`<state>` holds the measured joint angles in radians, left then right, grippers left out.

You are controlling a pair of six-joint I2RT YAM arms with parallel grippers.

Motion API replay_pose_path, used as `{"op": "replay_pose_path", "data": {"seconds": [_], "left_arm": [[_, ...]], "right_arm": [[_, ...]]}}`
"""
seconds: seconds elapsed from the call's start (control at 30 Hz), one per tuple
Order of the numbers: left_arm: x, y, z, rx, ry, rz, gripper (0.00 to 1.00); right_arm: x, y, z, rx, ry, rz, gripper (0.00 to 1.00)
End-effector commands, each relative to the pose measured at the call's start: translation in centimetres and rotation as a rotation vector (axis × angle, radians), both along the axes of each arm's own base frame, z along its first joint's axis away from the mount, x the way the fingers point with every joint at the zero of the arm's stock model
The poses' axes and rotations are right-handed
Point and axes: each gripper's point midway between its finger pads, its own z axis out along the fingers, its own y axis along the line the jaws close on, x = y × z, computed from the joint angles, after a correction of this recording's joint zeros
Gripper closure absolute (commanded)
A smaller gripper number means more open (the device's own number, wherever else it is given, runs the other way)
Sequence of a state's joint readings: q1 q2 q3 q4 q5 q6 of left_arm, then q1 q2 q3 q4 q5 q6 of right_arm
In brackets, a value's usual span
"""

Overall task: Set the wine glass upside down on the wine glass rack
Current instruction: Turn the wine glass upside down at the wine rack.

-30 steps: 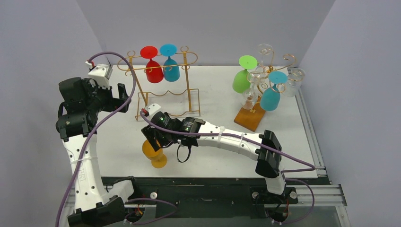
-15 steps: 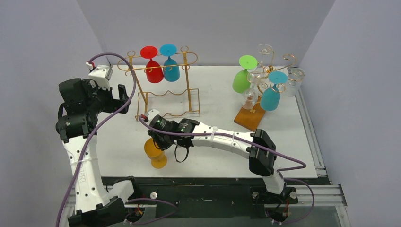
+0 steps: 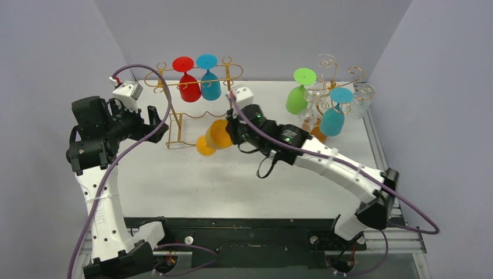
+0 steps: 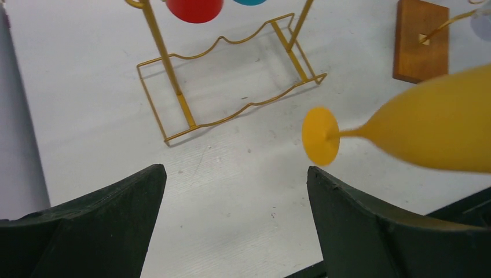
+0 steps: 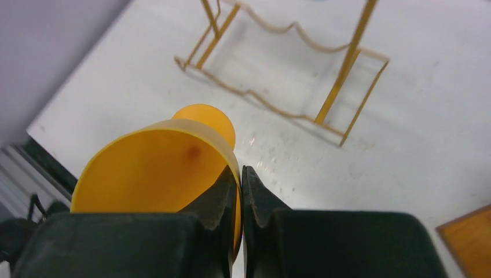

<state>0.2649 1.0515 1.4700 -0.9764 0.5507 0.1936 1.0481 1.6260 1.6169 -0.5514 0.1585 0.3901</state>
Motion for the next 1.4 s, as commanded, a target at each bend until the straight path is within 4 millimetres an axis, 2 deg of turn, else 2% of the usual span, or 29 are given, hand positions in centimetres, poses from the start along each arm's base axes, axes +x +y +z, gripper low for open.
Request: {"op": "replay_pose_path", "data": {"seconds": [0.0, 0.17, 0.27, 0.37, 0.5, 0.77, 0.9, 0.97, 1.0, 1.03, 1.13, 1.17, 1.27, 1.33, 1.37], "left_arm": [[-1.9, -3.7, 2.3, -0.093, -0.036, -0.194, 0.13], [-3.0, -6.5, 1.7, -0.142, 0.008, -0.316, 0.19], [-3.8, -8.4, 1.3, -0.159, 0.028, -0.387, 0.20], [-4.1, -9.4, 1.8, -0.179, 0.015, -0.400, 0.20], [-3.4, -9.4, 2.1, -0.182, 0.003, -0.386, 0.20], [-2.2, -8.8, 0.2, -0.165, 0.051, -0.361, 0.28], [-2.2, -9.2, 0.6, -0.181, 0.039, -0.381, 0.33], [-2.2, -9.5, 0.9, -0.191, 0.028, -0.400, 0.45], [-2.3, -9.6, 1.1, -0.196, 0.017, -0.413, 0.59], [-2.3, -9.8, 1.3, -0.202, 0.013, -0.424, 0.66], [-2.3, -10.1, 2.0, -0.205, -0.002, -0.456, 0.97], [-2.3, -10.1, 2.1, -0.198, -0.006, -0.463, 1.00], [-1.7, -9.5, 2.4, -0.145, -0.058, -0.464, 1.00], [-1.1, -9.0, 2.8, -0.088, -0.113, -0.458, 1.00], [-0.8, -8.7, 3.1, -0.052, -0.146, -0.458, 1.00]], "right_arm": [[1.5, -3.4, 11.3, 0.272, -0.265, -0.133, 1.00], [1.0, -4.3, 14.7, 0.398, -0.330, -0.146, 1.00], [0.6, -3.8, 15.8, 0.434, -0.338, -0.130, 1.00], [0.1, -3.1, 16.3, 0.451, -0.343, -0.113, 1.00], [-0.9, -2.6, 17.0, 0.489, -0.349, -0.087, 1.00], [-2.9, -2.1, 17.7, 0.557, -0.363, -0.050, 1.00], [-3.5, -1.8, 18.0, 0.585, -0.369, -0.037, 1.00], [-3.7, -1.8, 18.2, 0.603, -0.375, -0.032, 1.00], [-3.9, -1.8, 18.3, 0.610, -0.376, -0.023, 1.00], [-4.0, -1.7, 18.3, 0.615, -0.374, -0.015, 1.00], [-4.2, -1.3, 17.9, 0.608, -0.364, 0.006, 1.00], [-4.3, -1.1, 17.5, 0.601, -0.356, 0.011, 0.92], [-4.5, -1.2, 16.6, 0.572, -0.325, 0.022, 0.63], [-4.8, -2.0, 15.6, 0.527, -0.302, 0.026, 0.42], [-5.1, -2.6, 15.5, 0.517, -0.293, 0.034, 0.37]]}}
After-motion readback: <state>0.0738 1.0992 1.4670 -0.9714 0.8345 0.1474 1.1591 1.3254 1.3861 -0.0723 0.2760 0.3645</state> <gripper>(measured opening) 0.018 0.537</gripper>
